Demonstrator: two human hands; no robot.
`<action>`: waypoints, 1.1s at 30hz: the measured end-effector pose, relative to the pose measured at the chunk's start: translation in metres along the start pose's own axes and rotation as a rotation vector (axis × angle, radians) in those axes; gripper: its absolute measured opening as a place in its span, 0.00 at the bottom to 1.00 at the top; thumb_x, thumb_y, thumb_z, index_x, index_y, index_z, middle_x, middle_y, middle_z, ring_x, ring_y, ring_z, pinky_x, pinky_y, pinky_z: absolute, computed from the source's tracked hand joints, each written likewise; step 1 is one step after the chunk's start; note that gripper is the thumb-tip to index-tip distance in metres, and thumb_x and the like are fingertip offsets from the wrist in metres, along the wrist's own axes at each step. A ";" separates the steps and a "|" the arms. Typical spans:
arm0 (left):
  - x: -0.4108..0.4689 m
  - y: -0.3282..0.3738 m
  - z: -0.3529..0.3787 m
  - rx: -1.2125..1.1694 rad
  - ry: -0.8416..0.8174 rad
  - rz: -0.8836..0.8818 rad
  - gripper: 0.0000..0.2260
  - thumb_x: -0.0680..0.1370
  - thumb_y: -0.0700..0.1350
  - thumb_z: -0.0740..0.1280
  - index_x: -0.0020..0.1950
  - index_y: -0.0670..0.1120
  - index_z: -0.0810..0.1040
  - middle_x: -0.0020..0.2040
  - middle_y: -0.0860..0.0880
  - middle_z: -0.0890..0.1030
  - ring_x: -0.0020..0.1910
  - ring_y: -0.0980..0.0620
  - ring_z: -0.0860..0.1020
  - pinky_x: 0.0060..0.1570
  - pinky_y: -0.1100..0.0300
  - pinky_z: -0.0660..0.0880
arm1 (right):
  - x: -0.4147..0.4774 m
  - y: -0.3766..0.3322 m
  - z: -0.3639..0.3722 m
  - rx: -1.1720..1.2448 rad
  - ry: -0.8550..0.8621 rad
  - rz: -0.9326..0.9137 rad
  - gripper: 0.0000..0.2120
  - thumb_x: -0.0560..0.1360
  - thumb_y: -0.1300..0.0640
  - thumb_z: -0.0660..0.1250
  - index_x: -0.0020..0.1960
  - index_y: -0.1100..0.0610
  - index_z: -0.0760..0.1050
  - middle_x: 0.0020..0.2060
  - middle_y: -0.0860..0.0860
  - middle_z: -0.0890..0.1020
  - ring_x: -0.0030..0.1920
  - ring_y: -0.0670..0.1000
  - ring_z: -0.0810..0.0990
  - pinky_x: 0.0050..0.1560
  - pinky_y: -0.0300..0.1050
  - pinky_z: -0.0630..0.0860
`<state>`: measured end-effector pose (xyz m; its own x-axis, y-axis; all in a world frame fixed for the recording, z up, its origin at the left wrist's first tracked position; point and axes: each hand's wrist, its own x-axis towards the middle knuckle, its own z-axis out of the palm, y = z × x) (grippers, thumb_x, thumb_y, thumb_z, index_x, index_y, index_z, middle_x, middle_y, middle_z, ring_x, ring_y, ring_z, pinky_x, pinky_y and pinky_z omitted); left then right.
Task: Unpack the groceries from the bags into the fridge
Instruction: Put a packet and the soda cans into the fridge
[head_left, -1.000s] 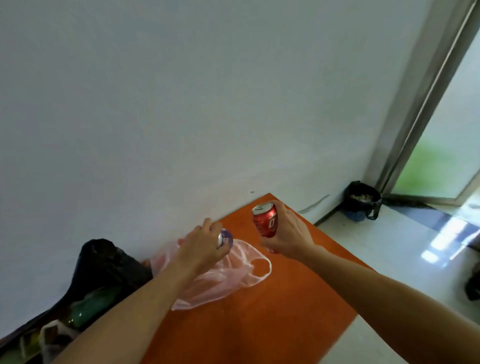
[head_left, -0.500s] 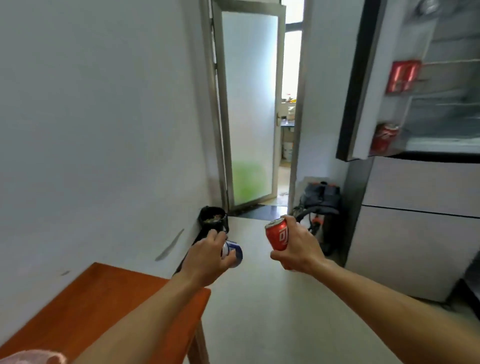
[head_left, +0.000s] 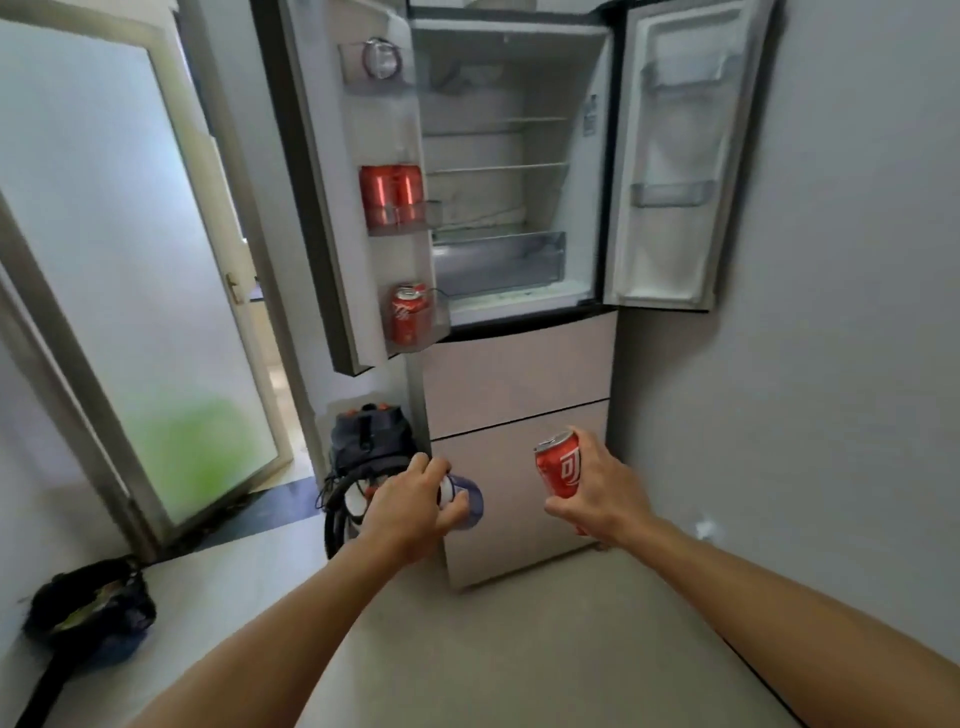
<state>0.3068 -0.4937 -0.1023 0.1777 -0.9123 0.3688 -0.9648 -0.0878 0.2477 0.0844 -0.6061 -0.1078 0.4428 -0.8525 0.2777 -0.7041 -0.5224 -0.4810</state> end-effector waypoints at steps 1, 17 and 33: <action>0.024 0.007 0.011 -0.012 -0.002 0.034 0.17 0.78 0.58 0.60 0.58 0.48 0.72 0.52 0.49 0.74 0.44 0.50 0.76 0.45 0.56 0.73 | 0.013 0.016 -0.006 -0.012 0.019 0.024 0.45 0.64 0.42 0.75 0.73 0.50 0.55 0.60 0.50 0.74 0.50 0.51 0.76 0.46 0.39 0.72; 0.384 0.102 0.094 -0.225 0.053 0.320 0.17 0.78 0.57 0.61 0.62 0.49 0.72 0.54 0.50 0.73 0.44 0.50 0.74 0.44 0.55 0.74 | 0.261 0.165 -0.109 -0.044 0.361 0.303 0.45 0.67 0.41 0.73 0.75 0.49 0.52 0.60 0.53 0.75 0.50 0.51 0.77 0.51 0.46 0.76; 0.704 0.231 0.056 -0.401 0.552 0.325 0.20 0.78 0.53 0.65 0.66 0.44 0.70 0.58 0.46 0.71 0.51 0.50 0.74 0.48 0.57 0.73 | 0.573 0.247 -0.301 0.004 0.837 -0.021 0.33 0.72 0.37 0.67 0.70 0.52 0.62 0.59 0.54 0.78 0.56 0.58 0.78 0.49 0.45 0.66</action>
<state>0.1987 -1.1787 0.1648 0.0696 -0.5251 0.8482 -0.8595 0.4000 0.3182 -0.0030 -1.2285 0.1829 -0.1043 -0.5749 0.8116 -0.6977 -0.5392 -0.4716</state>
